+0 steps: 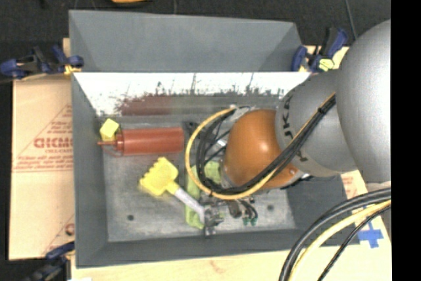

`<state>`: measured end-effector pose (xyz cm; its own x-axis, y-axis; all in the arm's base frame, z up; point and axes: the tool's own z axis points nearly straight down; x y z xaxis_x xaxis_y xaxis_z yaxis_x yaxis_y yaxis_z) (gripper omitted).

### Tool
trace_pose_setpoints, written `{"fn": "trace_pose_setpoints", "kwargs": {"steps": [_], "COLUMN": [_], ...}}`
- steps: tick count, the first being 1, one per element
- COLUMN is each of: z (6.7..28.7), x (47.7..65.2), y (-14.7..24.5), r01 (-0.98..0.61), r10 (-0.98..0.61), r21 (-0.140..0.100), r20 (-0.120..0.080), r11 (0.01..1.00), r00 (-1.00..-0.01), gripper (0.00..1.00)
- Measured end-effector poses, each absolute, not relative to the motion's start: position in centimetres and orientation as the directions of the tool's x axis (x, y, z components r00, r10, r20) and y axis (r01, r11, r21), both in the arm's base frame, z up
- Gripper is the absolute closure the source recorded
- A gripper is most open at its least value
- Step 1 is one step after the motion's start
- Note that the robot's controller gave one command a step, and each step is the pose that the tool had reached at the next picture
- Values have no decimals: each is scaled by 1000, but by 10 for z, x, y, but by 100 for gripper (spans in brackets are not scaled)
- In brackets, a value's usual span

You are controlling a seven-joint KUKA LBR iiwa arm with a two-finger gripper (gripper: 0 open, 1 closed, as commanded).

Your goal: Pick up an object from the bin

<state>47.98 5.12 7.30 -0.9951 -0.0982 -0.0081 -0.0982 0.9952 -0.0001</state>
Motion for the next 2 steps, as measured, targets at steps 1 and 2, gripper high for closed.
{"fn": "trace_pose_setpoints", "kwargs": {"steps": [1,2], "z": [73,214], "x": [480,490], "y": [51,14], "r01": [-98,-84], "r10": [-98,-84], "r21": [0,-1], "r20": [-8,-3], "r11": [995,996], "r00": [-995,-996], "gripper": [100,100]}}
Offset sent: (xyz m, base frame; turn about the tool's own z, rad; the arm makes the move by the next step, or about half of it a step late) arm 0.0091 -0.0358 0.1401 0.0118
